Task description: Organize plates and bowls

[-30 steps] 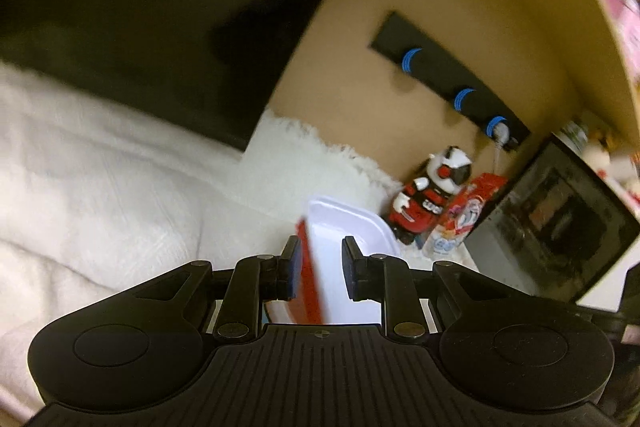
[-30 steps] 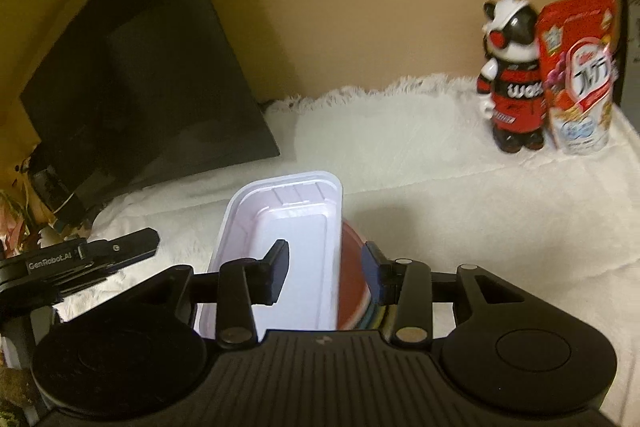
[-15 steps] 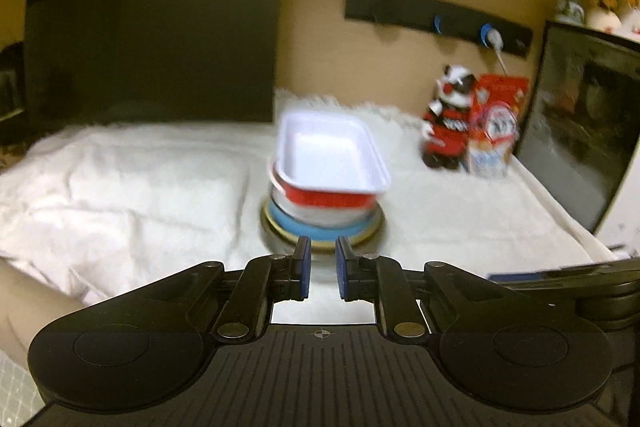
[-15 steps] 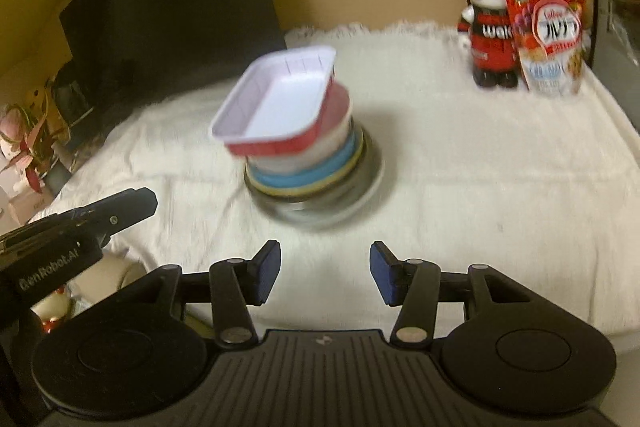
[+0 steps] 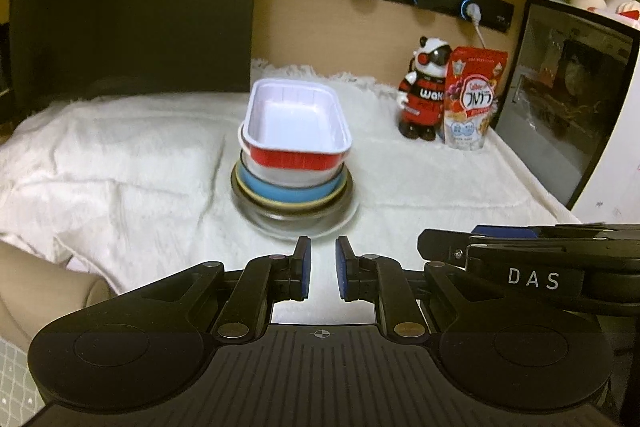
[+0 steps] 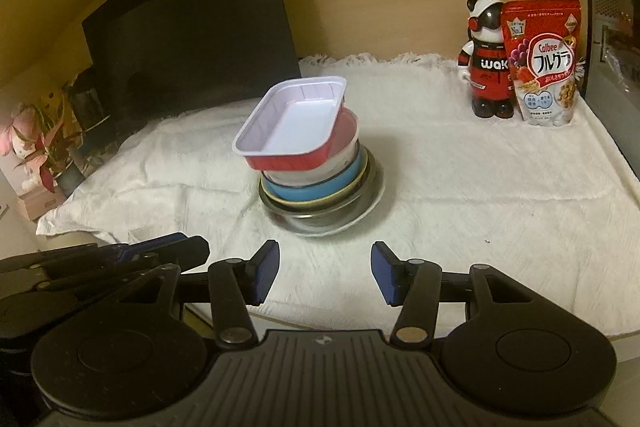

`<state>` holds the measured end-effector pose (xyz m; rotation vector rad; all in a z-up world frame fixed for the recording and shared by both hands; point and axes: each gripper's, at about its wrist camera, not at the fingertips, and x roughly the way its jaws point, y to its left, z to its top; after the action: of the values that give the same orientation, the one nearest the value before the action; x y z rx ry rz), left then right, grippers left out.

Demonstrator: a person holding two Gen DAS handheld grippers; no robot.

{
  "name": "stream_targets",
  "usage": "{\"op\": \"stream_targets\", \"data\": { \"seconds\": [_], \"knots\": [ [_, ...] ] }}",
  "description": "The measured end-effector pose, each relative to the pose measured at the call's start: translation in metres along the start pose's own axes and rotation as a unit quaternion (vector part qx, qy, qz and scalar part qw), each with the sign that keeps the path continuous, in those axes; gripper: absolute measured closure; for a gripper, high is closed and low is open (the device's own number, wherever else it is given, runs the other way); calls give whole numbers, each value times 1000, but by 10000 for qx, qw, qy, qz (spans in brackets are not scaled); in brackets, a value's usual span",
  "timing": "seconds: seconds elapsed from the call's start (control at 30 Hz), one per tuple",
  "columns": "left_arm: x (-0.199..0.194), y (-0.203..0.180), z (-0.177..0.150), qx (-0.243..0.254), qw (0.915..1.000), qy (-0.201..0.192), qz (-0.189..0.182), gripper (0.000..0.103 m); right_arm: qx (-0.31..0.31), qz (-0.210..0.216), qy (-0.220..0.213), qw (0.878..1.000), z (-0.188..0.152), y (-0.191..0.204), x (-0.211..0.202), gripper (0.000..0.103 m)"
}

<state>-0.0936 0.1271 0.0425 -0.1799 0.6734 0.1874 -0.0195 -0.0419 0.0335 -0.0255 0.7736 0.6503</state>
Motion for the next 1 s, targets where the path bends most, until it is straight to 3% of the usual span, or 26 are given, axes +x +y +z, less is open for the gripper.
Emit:
{"op": "stream_targets", "data": {
  "seconds": [0.47,1.0],
  "knots": [
    [-5,-1,-15,-58,9993,374,72,87,29,36,318,9995,-16,3,-1,52],
    [-12,-2,-18,-130,9993,329,119,87,-48,115,333,9994,-21,8,-8,52]
  ]
}}
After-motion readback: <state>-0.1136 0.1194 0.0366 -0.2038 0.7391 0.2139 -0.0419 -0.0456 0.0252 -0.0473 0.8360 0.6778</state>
